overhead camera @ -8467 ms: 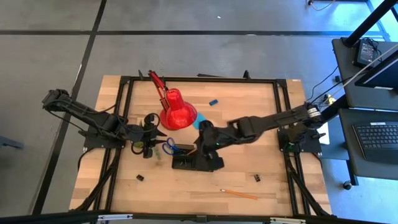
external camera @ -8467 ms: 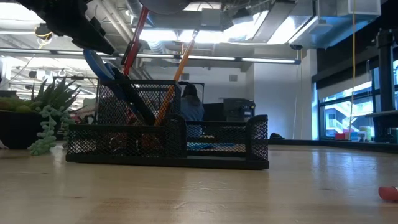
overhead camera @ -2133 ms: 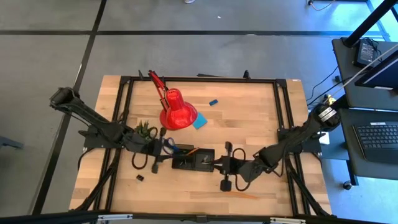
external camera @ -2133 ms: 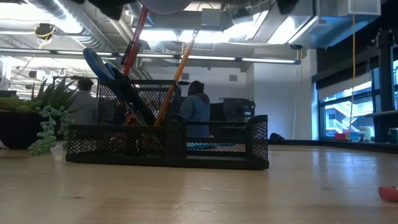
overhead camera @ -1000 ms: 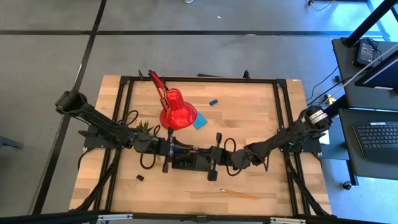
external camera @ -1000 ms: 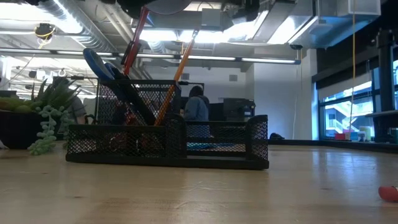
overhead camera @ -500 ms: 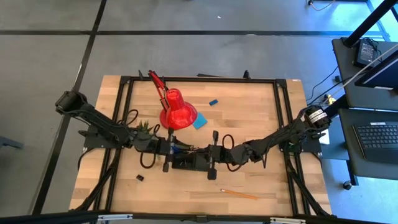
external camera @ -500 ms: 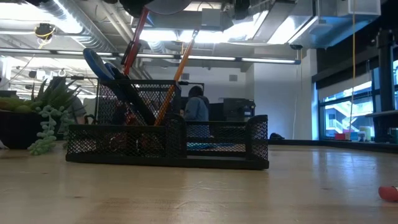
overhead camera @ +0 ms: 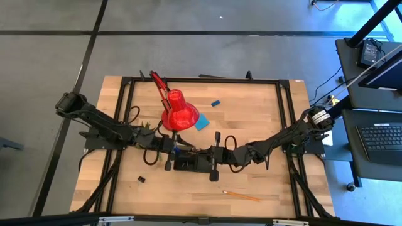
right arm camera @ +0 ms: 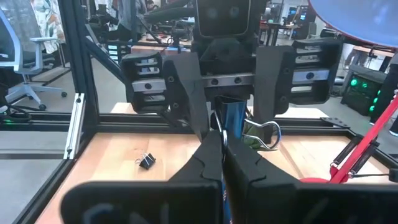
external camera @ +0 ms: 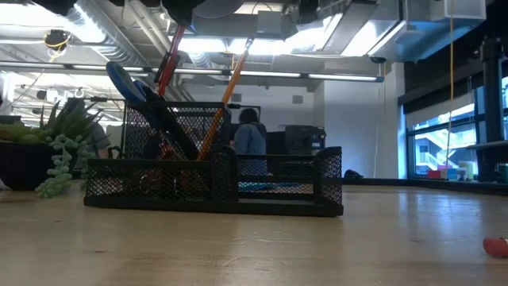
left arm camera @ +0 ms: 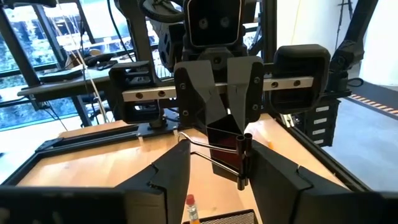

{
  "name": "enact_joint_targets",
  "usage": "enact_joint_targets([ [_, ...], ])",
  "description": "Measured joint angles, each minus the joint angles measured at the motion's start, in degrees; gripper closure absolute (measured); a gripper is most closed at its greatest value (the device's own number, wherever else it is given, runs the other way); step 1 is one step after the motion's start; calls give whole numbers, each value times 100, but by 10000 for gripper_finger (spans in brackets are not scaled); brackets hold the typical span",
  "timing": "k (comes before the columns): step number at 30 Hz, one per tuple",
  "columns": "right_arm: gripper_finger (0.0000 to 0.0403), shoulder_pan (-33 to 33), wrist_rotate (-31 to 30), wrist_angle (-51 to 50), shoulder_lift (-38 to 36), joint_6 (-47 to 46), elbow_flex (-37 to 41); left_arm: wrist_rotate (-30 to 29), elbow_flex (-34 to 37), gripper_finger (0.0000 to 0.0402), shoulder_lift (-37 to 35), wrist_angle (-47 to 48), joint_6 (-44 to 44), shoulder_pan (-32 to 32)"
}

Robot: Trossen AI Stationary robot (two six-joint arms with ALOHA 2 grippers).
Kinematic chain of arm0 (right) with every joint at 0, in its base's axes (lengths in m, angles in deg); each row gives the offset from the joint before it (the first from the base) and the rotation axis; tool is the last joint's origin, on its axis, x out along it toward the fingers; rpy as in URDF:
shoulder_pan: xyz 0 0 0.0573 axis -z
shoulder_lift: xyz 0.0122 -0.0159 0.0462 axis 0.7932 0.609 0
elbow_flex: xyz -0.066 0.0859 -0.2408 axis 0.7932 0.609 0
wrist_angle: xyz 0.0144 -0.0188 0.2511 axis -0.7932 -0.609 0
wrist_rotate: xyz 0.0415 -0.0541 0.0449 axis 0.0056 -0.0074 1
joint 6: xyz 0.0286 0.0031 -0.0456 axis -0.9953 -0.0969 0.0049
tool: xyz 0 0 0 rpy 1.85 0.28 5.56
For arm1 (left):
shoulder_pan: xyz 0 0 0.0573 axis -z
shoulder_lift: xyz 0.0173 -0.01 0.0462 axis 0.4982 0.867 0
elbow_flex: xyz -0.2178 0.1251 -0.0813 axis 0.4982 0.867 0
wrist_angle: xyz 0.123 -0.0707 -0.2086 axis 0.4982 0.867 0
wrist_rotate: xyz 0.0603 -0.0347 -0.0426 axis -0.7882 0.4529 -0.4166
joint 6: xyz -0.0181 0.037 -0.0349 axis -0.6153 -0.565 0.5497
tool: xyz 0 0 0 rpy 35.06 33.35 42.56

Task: Pick and place office supplies into organizer
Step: Put the right black binder clip into the desk organizer

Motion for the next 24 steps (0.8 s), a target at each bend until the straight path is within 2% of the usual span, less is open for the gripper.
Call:
enact_joint_targets([
  [17, 398, -7, -46, -22, -2, 10, 0, -15, 0, 326, -4, 3, 7, 2],
  [24, 357, -13, 17, -75, -7, -3, 2, 16, 0, 353, -7, 25, -17, 5],
])
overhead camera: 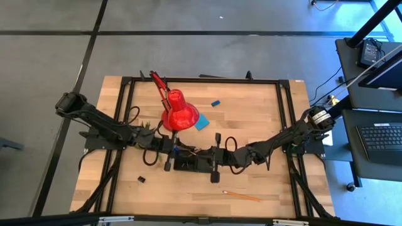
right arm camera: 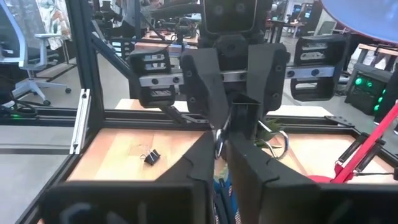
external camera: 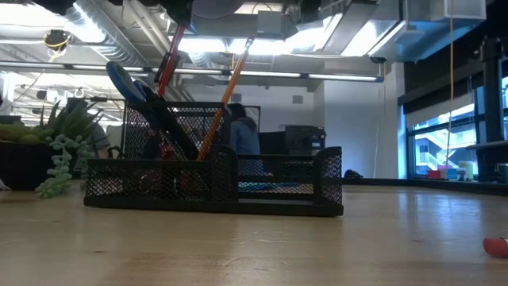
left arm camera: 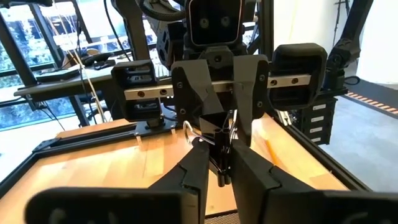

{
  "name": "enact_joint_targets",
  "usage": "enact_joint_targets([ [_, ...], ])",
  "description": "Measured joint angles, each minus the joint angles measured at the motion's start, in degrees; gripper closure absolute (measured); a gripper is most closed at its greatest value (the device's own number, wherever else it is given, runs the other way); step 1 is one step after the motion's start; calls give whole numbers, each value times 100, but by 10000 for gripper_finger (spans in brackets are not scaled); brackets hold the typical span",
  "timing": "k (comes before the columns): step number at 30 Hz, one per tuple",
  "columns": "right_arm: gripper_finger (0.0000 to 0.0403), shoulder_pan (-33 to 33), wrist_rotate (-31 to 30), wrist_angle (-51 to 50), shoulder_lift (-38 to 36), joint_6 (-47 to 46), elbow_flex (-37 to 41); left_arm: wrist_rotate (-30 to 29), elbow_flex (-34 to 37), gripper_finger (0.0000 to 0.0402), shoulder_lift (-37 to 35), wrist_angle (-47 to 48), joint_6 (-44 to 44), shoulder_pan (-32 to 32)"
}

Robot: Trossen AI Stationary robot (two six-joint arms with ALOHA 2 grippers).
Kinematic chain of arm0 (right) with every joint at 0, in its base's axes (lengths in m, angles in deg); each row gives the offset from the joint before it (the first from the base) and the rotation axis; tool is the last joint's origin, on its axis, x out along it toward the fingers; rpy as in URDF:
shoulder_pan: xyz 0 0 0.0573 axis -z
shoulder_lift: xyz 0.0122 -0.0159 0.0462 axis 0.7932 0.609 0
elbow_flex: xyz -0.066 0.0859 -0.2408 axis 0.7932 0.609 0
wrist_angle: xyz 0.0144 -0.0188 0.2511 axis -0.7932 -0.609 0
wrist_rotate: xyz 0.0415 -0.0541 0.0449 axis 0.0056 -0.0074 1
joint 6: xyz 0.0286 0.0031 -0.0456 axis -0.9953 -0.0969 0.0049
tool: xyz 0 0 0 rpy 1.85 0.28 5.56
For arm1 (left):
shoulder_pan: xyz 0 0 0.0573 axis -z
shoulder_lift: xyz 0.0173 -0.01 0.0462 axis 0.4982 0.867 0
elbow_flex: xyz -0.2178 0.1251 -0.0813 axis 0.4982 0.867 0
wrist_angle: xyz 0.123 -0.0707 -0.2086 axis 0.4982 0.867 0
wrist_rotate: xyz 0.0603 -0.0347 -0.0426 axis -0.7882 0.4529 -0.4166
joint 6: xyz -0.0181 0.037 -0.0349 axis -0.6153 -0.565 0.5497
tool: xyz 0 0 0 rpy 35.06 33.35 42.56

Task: Pick and place office supplies into organizer
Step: Put the right black binder clip into the desk organizer

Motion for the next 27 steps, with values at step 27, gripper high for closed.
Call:
enact_joint_targets([
  [27, 278, -109, -30, -218, -2, -8, -9, -7, 7, 386, 15, 59, -153, 30],
])
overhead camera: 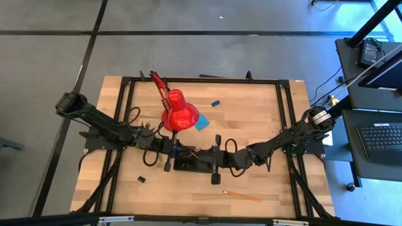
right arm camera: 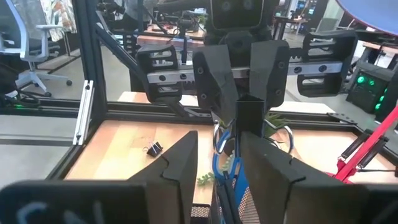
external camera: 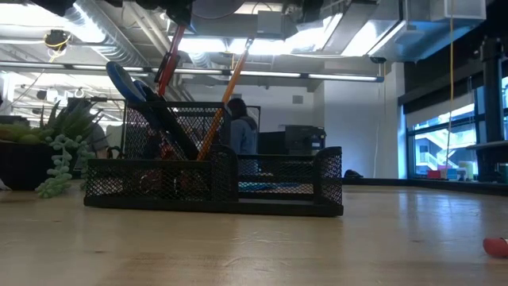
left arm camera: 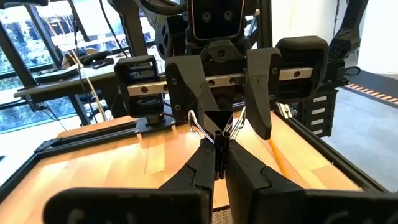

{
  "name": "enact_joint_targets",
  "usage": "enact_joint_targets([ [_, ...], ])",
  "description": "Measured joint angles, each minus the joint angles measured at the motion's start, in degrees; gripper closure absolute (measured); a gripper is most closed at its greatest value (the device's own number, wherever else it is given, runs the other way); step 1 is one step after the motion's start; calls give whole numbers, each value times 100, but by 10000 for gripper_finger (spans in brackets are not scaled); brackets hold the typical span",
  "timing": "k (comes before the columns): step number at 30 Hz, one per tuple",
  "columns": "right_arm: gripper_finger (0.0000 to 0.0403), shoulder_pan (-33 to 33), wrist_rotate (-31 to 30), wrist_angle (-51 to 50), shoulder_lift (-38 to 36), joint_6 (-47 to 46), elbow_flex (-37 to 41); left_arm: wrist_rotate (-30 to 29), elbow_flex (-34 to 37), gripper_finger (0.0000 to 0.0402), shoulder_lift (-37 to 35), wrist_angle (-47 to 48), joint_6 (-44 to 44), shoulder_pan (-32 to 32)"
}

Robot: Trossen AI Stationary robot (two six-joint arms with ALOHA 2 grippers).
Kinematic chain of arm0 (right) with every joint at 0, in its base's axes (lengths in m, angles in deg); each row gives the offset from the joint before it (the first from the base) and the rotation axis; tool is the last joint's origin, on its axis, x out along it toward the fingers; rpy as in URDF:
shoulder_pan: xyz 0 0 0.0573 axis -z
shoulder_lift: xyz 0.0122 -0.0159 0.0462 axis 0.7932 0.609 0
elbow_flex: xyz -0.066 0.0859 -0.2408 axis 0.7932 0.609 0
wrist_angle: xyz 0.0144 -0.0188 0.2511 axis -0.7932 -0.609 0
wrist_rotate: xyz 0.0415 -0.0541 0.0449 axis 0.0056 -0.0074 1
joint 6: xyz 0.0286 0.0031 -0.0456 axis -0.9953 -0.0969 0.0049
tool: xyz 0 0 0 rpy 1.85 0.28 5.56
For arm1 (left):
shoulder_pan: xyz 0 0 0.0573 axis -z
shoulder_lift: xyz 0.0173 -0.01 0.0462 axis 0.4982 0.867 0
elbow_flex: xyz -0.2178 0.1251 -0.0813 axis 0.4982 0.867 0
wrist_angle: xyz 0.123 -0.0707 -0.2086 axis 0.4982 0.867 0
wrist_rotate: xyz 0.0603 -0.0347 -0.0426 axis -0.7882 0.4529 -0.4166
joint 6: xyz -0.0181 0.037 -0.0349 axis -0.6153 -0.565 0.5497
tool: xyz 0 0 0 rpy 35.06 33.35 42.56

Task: Pick and place office supplies into organizer
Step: Put the right black binder clip into the desk organizer

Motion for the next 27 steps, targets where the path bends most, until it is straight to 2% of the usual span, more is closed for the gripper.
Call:
enact_joint_targets([
  [8, 268, -40, -169, -25, 2, 249, -4, -28, 0, 387, 0, -38, 1, 20],
  [19, 156, -51, -173, -297, -15, 137, -4, -61, -4, 387, -2, -31, -39, 20],
  [27, 135, -44, -222, -1081, -17, -172, 9, -38, -28, 387, -38, -28, -41, 92],
])
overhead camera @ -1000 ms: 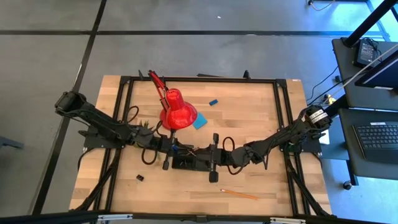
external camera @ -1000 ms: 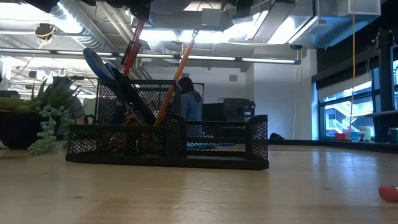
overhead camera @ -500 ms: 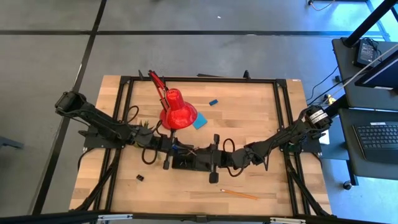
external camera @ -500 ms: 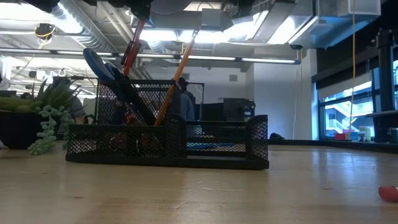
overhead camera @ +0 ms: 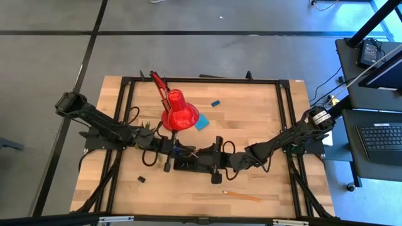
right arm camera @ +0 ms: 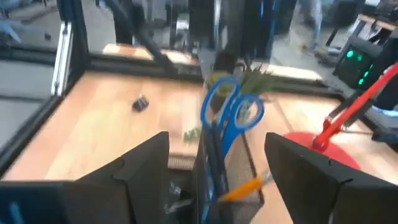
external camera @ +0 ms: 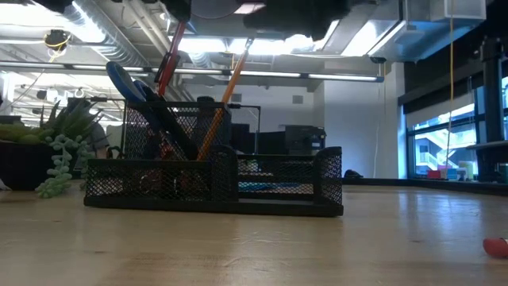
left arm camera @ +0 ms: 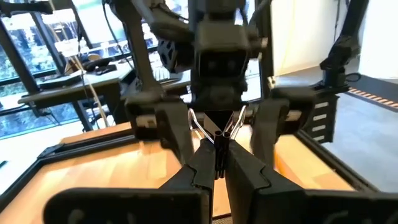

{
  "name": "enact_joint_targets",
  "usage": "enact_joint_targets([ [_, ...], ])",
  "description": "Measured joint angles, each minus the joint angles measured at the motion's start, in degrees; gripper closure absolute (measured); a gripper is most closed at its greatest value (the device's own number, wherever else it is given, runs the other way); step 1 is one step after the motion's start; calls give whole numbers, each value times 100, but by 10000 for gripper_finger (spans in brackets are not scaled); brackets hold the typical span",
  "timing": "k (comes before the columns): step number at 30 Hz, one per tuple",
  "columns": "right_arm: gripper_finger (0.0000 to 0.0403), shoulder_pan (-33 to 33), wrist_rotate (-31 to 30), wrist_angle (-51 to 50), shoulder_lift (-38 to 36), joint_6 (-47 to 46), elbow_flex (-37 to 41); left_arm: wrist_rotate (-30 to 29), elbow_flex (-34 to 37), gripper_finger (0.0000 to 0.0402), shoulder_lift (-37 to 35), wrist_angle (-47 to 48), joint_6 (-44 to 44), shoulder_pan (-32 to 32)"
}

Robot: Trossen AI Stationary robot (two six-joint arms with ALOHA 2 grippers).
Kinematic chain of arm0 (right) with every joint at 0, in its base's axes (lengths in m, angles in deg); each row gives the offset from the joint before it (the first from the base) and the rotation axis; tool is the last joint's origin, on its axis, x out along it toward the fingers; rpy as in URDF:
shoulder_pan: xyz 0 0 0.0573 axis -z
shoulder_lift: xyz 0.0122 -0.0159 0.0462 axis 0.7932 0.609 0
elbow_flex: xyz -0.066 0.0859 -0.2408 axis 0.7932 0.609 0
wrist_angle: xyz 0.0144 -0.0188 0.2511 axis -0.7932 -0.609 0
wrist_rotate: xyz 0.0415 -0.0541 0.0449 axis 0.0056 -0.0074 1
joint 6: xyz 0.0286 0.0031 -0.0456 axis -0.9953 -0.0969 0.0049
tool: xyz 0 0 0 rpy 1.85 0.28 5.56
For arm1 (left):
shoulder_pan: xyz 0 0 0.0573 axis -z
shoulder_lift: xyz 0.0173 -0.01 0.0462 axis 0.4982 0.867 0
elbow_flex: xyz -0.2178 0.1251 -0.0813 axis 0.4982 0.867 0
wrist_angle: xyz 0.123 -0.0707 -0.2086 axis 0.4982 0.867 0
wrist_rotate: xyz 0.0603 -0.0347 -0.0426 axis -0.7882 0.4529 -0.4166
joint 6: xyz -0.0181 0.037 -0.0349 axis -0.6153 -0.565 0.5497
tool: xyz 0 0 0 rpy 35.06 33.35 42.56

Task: Pick and place office supplies into organizer
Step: Put the right black binder clip into the desk organizer

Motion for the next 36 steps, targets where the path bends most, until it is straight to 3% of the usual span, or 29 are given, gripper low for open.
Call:
enact_joint_targets([
  [9, 135, -127, 17, -878, -144, -565, 0, -8, 9, 387, -376, 652, 367, 525],
  [17, 135, -359, 26, -1815, -706, -1095, -2, -128, -244, 387, -681, 2394, 861, 1085],
  [21, 135, -366, 28, -1903, -748, -1194, -2, -126, -564, 387, -494, 3191, 1165, 1404],
  [26, 136, -352, 26, -1908, -749, -1201, -2, -440, -726, 387, -133, 3487, 1655, 1700],
  [31, 136, -333, 26, -1906, -749, -1299, -2, -1089, -739, 387, 192, 3783, 2218, 1739],
  [36, 136, -331, 26, -1911, -748, -1368, -2, -1176, -739, 387, 499, 3865, 2538, 1689],
])
